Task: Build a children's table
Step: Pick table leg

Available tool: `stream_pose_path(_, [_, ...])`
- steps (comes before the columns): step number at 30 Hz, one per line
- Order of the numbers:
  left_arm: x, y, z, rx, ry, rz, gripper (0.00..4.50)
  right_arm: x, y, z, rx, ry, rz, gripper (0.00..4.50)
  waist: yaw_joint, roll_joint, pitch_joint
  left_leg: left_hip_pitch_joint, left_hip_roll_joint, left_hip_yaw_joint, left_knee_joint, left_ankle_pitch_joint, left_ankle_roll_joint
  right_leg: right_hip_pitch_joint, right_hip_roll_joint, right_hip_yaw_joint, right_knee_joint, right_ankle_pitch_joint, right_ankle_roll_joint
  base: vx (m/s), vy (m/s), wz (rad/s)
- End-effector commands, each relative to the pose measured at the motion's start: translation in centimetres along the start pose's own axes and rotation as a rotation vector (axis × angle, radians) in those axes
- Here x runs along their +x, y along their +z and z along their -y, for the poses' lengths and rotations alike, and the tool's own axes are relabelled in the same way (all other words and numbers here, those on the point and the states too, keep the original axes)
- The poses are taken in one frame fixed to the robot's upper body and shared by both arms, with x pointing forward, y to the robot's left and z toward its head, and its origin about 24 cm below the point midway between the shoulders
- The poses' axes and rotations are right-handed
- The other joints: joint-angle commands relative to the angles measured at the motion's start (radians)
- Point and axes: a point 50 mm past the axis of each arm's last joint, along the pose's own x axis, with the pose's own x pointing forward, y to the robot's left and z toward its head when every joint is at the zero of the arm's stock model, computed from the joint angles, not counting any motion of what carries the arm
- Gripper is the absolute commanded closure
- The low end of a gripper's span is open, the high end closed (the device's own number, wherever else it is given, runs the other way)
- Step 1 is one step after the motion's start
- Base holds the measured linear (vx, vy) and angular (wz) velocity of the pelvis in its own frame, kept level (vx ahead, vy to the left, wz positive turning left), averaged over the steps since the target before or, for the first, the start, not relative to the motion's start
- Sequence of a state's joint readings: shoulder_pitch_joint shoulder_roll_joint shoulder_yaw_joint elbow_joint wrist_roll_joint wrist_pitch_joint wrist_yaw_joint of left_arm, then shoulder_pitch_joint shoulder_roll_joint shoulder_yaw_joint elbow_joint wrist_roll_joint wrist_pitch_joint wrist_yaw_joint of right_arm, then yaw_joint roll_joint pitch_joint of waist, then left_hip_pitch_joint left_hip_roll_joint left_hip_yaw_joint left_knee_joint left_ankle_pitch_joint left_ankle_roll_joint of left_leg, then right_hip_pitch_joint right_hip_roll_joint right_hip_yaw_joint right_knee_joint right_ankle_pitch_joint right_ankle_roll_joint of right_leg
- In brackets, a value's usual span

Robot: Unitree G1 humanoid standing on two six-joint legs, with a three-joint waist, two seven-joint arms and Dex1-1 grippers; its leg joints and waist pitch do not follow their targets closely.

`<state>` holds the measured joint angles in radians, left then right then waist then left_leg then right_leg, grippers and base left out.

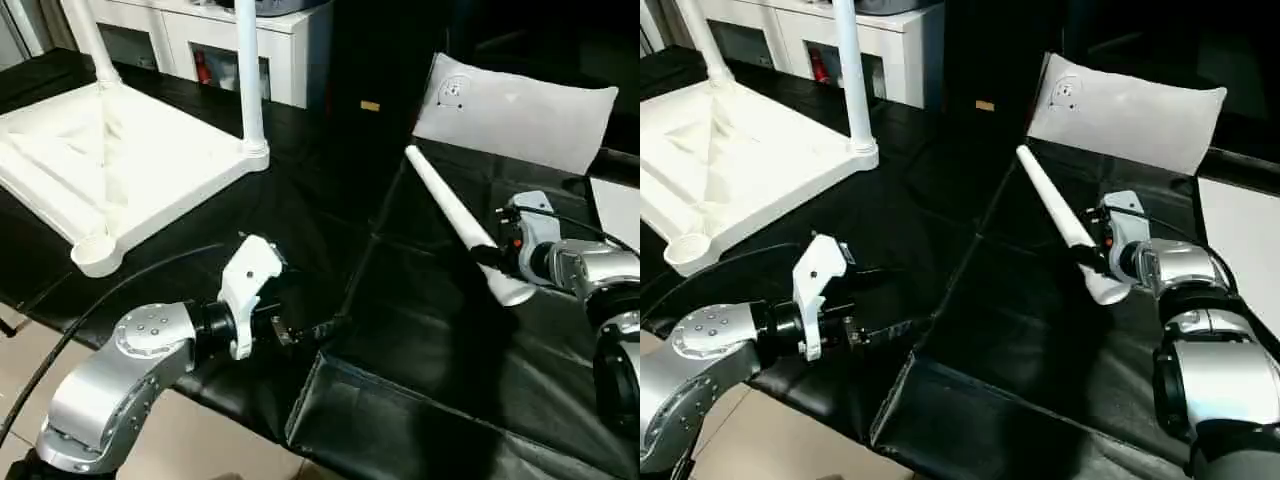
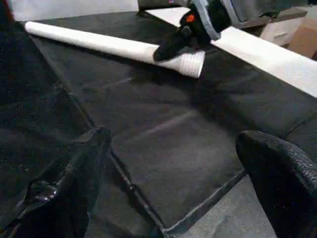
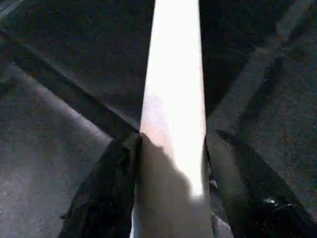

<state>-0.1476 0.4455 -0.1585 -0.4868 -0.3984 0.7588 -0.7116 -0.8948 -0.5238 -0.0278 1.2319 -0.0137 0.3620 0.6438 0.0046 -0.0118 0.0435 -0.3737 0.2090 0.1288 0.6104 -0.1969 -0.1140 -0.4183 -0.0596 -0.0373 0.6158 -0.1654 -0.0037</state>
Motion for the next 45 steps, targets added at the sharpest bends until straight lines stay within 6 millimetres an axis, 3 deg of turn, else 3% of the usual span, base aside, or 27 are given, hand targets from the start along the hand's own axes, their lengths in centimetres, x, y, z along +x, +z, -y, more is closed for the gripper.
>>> stream_pose_path(1, [0.1, 0.0, 0.4, 0.003, -0.016, -0.008, 0.0, -0.2, 0.2, 0.1, -0.021, 0.017, -0.007, 2.57, 0.005, -0.013, -0.057, -0.008, -0.006, 0.034, -0.061, -0.208, 0.041, 0.056, -0.036, 0.014, -0.07, -0.304, -0.221, 0.0, 0.0, 0.0])
stream_pose_path(6, [0.1, 0.0, 0.5, 0.001, -0.023, -0.008, 0.0, -0.2, 0.1, 0.1, -0.029, 0.03, -0.02, 2.76, 0.003, -0.013, -0.055, -0.006, -0.006, 0.033, -0.062, -0.229, 0.039, 0.053, -0.036, 0.013, -0.072, -0.326, -0.216, 0.0, 0.0, 0.0])
stream_pose_path(17, [0.3, 0.0, 0.6, -0.01, -0.038, -0.002, 0.0, 0.0, -0.3, -0.1, -0.013, 0.052, -0.02, 3.76, 0.002, -0.013, -0.054, -0.004, -0.006, 0.031, -0.064, -0.272, 0.028, 0.05, -0.035, 0.012, -0.077, -0.377, -0.198, 0.0, 0.0, 0.0])
stream_pose_path(25, [0.2, 0.0, 0.3, -0.011, -0.032, 0.0, 0.0, 0.0, 0.1, -0.3, 0.025, 0.078, 0.023, 4.45, 0.002, -0.007, -0.055, -0.005, -0.005, 0.029, -0.065, -0.274, 0.027, 0.05, -0.035, 0.012, -0.076, -0.356, -0.207, 0.0, 0.0, 0.0])
stream_pose_path(30, [0.2, 0.0, 0.3, -0.011, -0.032, -0.002, 0.0, 0.0, 0.7, -0.5, -0.02, 0.089, 0.057, 4.45, 0.002, -0.008, -0.055, -0.006, -0.005, 0.029, -0.064, -0.267, 0.029, 0.051, -0.036, 0.011, -0.075, -0.349, -0.213, 0.0, 0.0, 0.0])
stream_pose_path(35, [0.2, 0.1, 0.3, -0.009, -0.033, -0.003, 0.0, 0.0, 1.4, -0.7, -0.002, 0.095, 0.075, 3.84, 0.001, -0.009, -0.055, -0.006, -0.005, 0.03, -0.064, -0.263, 0.03, 0.051, -0.036, 0.012, -0.074, -0.345, -0.214, 0.0, 0.0, 0.0])
stream_pose_path(41, [0.2, 0.1, 0.3, -0.007, -0.033, -0.006, 0.0, 0.2, 1.2, -0.9, -0.02, 0.097, 0.051, 3.46, 0.001, -0.011, -0.054, -0.005, -0.005, 0.03, -0.065, -0.275, 0.029, 0.049, -0.036, 0.011, -0.076, -0.368, -0.208, 0.0, 0.0, 0.0])
stream_pose_path(42, [0.2, 0.1, 0.3, -0.007, -0.032, -0.006, 0.0, 0.2, 1.1, -0.9, -0.028, 0.096, 0.043, 3.36, 0.001, -0.017, -0.054, -0.005, -0.005, 0.031, -0.065, -0.276, 0.029, 0.049, -0.036, 0.012, -0.077, -0.375, -0.203, 0.0, 0.0, 0.0])
stream_pose_path(45, [0.1, 0.1, 0.4, -0.007, -0.03, -0.005, 0.0, 0.3, 1.0, -1.0, -0.031, 0.098, 0.034, 3.04, 0.002, -0.014, -0.053, -0.006, -0.005, 0.03, -0.065, -0.269, 0.028, 0.049, -0.036, 0.012, -0.076, -0.372, -0.202, 0.0, 0.0, 0.0])
